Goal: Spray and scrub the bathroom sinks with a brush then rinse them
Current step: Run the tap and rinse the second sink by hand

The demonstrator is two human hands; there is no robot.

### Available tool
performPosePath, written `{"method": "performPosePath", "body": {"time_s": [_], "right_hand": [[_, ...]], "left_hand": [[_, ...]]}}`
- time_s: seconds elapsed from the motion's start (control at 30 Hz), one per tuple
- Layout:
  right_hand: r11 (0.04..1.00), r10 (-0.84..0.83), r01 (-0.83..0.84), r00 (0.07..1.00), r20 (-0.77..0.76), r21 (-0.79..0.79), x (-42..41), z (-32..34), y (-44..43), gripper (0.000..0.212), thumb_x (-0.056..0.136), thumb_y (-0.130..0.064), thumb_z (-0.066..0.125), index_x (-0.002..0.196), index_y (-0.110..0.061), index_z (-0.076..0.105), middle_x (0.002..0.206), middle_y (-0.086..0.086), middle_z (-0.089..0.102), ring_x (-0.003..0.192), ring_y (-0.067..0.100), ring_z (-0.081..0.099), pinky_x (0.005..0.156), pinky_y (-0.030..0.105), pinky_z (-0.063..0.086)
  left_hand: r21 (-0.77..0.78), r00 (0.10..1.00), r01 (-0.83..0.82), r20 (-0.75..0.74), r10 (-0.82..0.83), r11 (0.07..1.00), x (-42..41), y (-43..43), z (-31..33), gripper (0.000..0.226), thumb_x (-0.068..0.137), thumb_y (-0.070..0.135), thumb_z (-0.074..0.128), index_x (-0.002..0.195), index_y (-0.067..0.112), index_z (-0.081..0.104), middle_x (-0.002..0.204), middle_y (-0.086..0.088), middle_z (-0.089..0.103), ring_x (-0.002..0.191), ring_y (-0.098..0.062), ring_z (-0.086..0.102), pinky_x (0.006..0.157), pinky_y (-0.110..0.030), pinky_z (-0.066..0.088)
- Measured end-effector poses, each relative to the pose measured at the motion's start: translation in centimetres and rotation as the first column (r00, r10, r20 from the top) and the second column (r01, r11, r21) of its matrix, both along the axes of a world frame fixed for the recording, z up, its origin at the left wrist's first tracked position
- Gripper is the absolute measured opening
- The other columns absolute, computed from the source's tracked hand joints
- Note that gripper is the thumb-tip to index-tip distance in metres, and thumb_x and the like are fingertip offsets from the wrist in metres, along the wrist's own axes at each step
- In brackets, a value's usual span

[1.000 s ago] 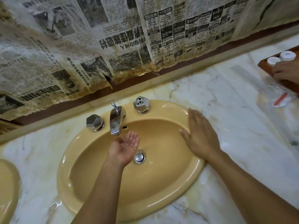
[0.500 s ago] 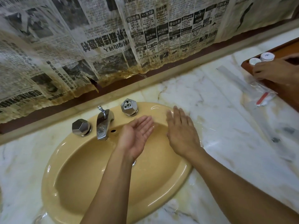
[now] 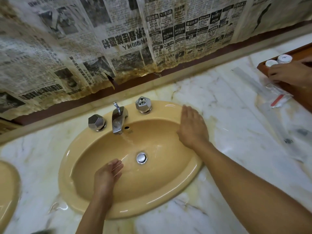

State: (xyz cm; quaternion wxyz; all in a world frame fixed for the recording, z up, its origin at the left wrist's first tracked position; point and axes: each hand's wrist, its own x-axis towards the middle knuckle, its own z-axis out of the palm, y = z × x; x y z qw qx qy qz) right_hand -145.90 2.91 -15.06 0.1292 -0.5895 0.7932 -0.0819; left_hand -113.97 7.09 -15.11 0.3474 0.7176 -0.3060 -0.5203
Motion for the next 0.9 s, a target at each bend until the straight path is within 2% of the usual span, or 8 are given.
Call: {"method": "performPosePath", "body": {"time_s": [0.1, 0.2, 0.33, 0.47, 0.57, 0.67, 0.8, 0.9], "right_hand": [[0.975, -0.209, 0.217, 0.968, 0.136, -0.045, 0.7, -0.2, 5.5, 0.089, 0.091, -0.012, 0.057, 0.161, -0.004, 0.004, 0.168, 0.013, 0.013, 0.155, 0.027, 0.012, 0.124, 0.034, 0.014], [0.903, -0.395, 0.427, 0.864, 0.312, -0.039, 4.8, 0.0, 9.9, 0.085, 0.089, -0.003, 0.049, 0.16, 0.002, 0.003, 0.169, 0.017, 0.006, 0.156, 0.03, 0.006, 0.127, 0.038, 0.015], [0.866, -0.467, 0.499, 0.795, 0.387, 0.02, 11.4, 1.3, 14.1, 0.084, 0.088, -0.005, 0.056, 0.155, 0.013, 0.008, 0.162, 0.036, 0.001, 0.153, 0.045, 0.004, 0.122, 0.055, 0.023], [0.886, -0.461, 0.436, 0.807, 0.368, 0.155, 13.1, 2.5, 16.0, 0.075, 0.101, -0.028, 0.055, 0.16, -0.004, 0.015, 0.164, 0.027, -0.018, 0.154, 0.04, -0.012, 0.125, 0.048, 0.015], [0.948, -0.319, 0.307, 0.887, 0.334, 0.09, 14.2, 3.7, 16.8, 0.068, 0.1, -0.032, 0.057, 0.158, -0.012, 0.027, 0.169, 0.015, 0.006, 0.155, 0.039, -0.004, 0.126, 0.047, 0.015], [0.995, -0.089, 0.097, 0.908, 0.408, 0.001, 16.9, 5.4, 17.2, 0.065, 0.1, -0.029, 0.059, 0.157, -0.013, 0.033, 0.166, 0.01, 0.022, 0.155, 0.027, 0.015, 0.125, 0.038, 0.018], [0.984, 0.176, -0.138, 0.861, 0.478, -0.114, 22.6, 7.2, 17.7, 0.056, 0.098, -0.024, 0.063, 0.151, -0.019, 0.046, 0.158, -0.001, 0.039, 0.146, 0.021, 0.033, 0.116, 0.027, 0.025], [0.933, 0.36, -0.322, 0.812, 0.461, -0.161, 27.5, 7.7, 18.8, 0.053, 0.099, -0.025, 0.061, 0.151, -0.024, 0.048, 0.153, -0.004, 0.045, 0.141, 0.017, 0.037, 0.114, 0.023, 0.025]], "left_hand": [[-0.147, 0.892, 0.311, 0.386, -0.235, 0.939, 2.7, 2.3, 0.1, 0.02, 0.105, 0.018, 0.056, 0.109, 0.024, 0.075, 0.109, 0.006, 0.076, 0.111, -0.016, 0.069, 0.099, -0.036, 0.051], [-0.081, 0.713, 0.523, 0.587, -0.383, 0.849, 4.2, 3.8, 0.8, 0.022, 0.104, 0.015, 0.057, 0.112, 0.025, 0.074, 0.112, 0.011, 0.074, 0.108, -0.012, 0.066, 0.087, -0.019, 0.043], [0.072, 0.428, 0.695, 0.757, -0.493, 0.715, 4.6, 6.2, 1.9, 0.035, 0.097, 0.032, 0.05, 0.112, 0.018, 0.078, 0.112, 0.0, 0.078, 0.1, -0.025, 0.072, 0.087, -0.032, 0.05], [-0.009, 0.562, 0.67, 0.66, -0.499, 0.742, 5.3, 8.2, 3.2, 0.035, 0.096, 0.031, 0.05, 0.113, 0.018, 0.077, 0.111, 0.002, 0.076, 0.097, -0.017, 0.069, 0.087, -0.025, 0.049], [-0.134, 0.72, 0.58, 0.547, -0.428, 0.804, 7.4, 10.2, 4.3, 0.023, 0.101, 0.015, 0.059, 0.114, 0.022, 0.075, 0.113, 0.013, 0.072, 0.096, 0.005, 0.063, 0.078, -0.003, 0.04], [-0.263, 0.807, 0.472, 0.512, -0.293, 0.842, 10.4, 12.5, 5.3, 0.019, 0.099, 0.015, 0.064, 0.111, 0.026, 0.074, 0.111, 0.018, 0.071, 0.099, 0.019, 0.057, 0.079, 0.002, 0.038], [-0.332, 0.861, 0.364, 0.478, -0.177, 0.87, 13.9, 15.7, 6.8, 0.022, 0.099, 0.016, 0.065, 0.115, 0.029, 0.072, 0.116, 0.023, 0.068, 0.11, 0.019, 0.055, 0.087, 0.003, 0.037], [-0.383, 0.895, 0.281, 0.436, -0.096, 0.88, 16.6, 18.7, 7.4, 0.025, 0.098, 0.016, 0.066, 0.116, 0.033, 0.072, 0.116, 0.024, 0.07, 0.114, 0.011, 0.058, 0.091, -0.007, 0.041]]}}
